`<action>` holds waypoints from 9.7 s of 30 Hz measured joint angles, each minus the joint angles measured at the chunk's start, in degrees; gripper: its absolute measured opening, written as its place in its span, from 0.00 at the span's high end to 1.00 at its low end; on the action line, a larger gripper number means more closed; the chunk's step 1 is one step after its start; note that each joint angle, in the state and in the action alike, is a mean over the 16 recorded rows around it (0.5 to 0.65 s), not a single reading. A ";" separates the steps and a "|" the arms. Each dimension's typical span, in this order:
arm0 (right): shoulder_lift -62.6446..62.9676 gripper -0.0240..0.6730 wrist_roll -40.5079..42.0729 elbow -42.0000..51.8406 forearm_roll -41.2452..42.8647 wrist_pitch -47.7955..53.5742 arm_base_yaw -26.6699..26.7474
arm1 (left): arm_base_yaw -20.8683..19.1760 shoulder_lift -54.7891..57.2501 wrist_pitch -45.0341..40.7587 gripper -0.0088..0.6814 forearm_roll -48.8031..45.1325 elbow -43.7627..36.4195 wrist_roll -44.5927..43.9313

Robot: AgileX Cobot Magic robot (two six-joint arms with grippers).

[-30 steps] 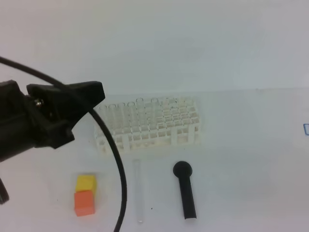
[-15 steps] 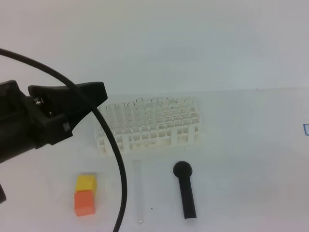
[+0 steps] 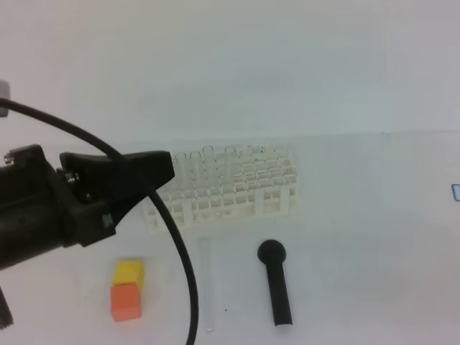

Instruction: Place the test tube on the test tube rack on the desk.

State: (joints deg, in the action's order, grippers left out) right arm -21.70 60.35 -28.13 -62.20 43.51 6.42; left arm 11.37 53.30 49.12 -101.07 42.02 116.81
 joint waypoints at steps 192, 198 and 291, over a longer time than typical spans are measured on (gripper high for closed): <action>-9.59 0.97 9.44 0.09 1.18 -15.69 12.11 | 28.59 58.80 -92.62 0.75 94.10 26.26 -81.66; -9.59 0.97 9.44 0.09 1.14 -15.71 12.24 | 28.59 58.95 -93.81 0.82 94.04 27.41 -83.54; -9.59 0.97 10.22 0.09 -0.33 -14.87 12.34 | 28.59 18.11 -32.55 0.83 89.65 -11.63 -101.04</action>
State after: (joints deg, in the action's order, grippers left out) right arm -31.28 70.56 -28.03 -62.53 28.65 18.76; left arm 39.97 71.41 16.57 -11.42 30.39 15.76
